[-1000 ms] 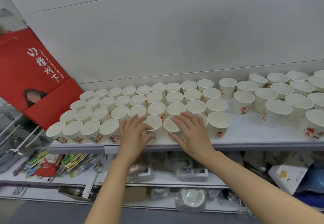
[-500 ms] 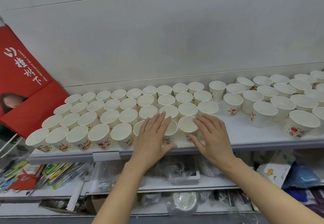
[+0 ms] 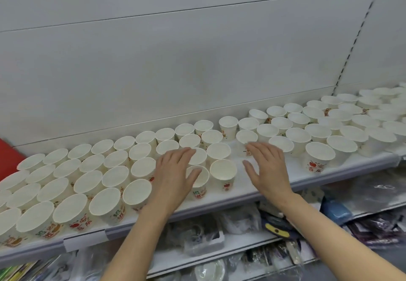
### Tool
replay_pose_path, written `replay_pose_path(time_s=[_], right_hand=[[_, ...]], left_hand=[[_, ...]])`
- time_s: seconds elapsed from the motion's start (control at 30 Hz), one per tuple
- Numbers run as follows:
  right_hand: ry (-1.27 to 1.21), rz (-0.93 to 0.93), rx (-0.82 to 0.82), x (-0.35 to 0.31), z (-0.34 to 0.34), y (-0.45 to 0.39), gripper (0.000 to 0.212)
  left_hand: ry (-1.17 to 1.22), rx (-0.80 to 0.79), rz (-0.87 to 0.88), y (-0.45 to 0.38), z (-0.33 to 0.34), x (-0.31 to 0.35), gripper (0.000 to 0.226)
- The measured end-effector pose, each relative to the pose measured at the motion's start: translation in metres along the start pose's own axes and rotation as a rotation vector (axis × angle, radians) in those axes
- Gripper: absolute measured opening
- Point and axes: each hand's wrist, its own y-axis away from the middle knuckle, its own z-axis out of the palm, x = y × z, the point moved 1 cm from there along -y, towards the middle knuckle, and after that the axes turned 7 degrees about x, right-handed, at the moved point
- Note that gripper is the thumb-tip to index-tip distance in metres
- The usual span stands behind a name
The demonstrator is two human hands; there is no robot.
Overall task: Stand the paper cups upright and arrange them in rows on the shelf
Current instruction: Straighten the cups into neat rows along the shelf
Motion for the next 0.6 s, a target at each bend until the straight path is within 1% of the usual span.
replay_pose_path(time_s=[0.07, 0.17, 0.23, 0.3, 0.37, 0.43, 0.5, 0.6], right_hand=[[0.075, 0.078, 0.026, 0.037, -0.009, -0.015, 0.038], [0.122, 0.137, 0.004, 0.080, -0.012, -0.042, 0.030], [0.088, 0.156, -0.074, 0.099, -0.004, -0.063, 0.025], [0.031, 0.155, -0.173, 0.112, 0.007, -0.082, 0.017], [-0.042, 0.163, -0.272, 0.122, 0.018, -0.098, 0.012], [-0.101, 0.157, -0.347, 0.125, 0.030, -0.110, 0.013], [-0.145, 0.126, -0.408, 0.127, 0.043, -0.122, 0.012], [-0.132, 0.042, -0.544, 0.122, 0.063, -0.133, 0.011]], left_hand=[[0.017, -0.015, 0.029, -0.027, 0.010, 0.021, 0.042], [0.036, -0.132, 0.075, -0.069, 0.033, 0.058, 0.039], [0.009, -0.225, 0.130, -0.096, 0.052, 0.083, 0.040], [-0.071, -0.330, 0.185, -0.116, 0.071, 0.104, 0.040], [-0.158, -0.405, 0.210, -0.125, 0.086, 0.116, 0.033], [-0.207, -0.402, 0.199, -0.124, 0.093, 0.116, 0.022], [-0.219, -0.389, 0.161, -0.119, 0.095, 0.111, 0.020], [-0.216, -0.440, 0.160, -0.107, 0.087, 0.107, 0.019]])
